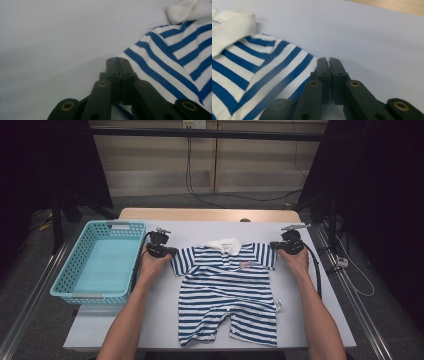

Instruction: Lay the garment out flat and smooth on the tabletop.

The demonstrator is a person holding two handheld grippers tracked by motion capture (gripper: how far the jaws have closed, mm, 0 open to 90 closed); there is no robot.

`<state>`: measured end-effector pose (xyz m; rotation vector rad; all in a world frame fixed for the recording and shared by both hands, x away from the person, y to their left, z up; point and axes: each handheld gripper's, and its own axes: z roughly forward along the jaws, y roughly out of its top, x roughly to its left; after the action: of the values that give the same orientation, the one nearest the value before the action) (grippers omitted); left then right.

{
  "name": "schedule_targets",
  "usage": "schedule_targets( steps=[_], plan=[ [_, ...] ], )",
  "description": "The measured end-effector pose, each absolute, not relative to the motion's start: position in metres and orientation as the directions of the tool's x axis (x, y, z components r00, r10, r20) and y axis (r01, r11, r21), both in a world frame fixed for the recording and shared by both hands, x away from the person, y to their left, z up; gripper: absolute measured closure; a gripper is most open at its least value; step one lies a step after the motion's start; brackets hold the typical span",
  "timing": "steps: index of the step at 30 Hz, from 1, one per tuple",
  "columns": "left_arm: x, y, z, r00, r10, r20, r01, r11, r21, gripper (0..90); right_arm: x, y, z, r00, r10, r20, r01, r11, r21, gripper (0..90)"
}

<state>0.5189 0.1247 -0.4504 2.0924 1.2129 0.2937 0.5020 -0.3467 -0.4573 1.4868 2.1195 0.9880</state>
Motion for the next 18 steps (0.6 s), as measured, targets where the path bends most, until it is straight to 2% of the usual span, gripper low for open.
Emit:
schedule_targets(
  steps=[8,18],
  plan=[
    [0.526,0.125,-0.444,0.499,0.853,-0.153,0.645,-0.249,0.722,88.5,0.504,-0.35,-0.448,-0.369,0.925,0.089,0.638,0.183,0.748,88.4],
    [0.539,0.128,-0.421,0.496,0.858,-0.134,0.603,-0.229,0.764,88.5,0.512,-0.35,-0.433,-0.357,0.933,0.042,0.591,0.19,0.784,88.5]
  ],
)
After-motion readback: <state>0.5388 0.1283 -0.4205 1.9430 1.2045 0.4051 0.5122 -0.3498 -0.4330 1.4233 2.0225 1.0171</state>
